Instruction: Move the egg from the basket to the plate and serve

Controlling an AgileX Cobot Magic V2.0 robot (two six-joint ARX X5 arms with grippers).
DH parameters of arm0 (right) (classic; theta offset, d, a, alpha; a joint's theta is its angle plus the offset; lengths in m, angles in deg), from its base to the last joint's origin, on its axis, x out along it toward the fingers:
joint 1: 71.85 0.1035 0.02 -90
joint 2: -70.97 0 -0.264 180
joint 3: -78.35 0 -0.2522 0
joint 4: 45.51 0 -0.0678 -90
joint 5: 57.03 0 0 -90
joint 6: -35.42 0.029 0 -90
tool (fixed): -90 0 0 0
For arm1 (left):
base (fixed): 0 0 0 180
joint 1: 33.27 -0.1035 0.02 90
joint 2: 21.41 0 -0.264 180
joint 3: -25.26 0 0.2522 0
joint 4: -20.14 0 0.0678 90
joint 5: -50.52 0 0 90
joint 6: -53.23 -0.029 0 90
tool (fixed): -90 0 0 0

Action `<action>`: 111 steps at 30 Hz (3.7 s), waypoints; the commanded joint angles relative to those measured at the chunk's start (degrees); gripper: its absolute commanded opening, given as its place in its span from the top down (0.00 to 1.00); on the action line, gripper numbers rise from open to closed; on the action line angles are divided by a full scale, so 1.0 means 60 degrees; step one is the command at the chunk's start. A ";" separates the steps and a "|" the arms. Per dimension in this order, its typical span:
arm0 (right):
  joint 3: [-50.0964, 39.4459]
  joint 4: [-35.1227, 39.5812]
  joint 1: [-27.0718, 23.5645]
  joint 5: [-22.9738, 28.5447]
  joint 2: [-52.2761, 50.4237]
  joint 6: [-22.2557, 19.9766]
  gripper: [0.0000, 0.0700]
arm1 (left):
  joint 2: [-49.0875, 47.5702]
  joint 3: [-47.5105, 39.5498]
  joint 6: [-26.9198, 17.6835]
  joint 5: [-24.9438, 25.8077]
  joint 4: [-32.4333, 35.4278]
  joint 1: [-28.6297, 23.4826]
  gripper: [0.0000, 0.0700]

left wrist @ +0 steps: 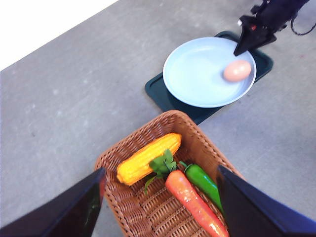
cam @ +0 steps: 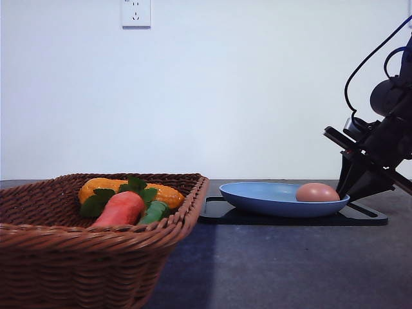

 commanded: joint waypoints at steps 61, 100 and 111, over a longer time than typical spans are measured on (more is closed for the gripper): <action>-0.7619 0.3644 0.5184 0.7194 -1.2079 -0.1566 1.00 | -0.3557 -0.8014 0.0532 0.2764 0.7683 -0.5872 1.00; -0.7654 0.3726 0.5184 0.7343 -1.2078 -0.1523 1.00 | -0.9930 -0.9938 -0.0545 0.2758 0.6908 -0.8330 1.00; -0.7654 0.3726 0.5184 0.7343 -1.2078 -0.1523 1.00 | -1.0297 -1.2802 -0.0332 0.2759 0.8443 -0.8946 1.00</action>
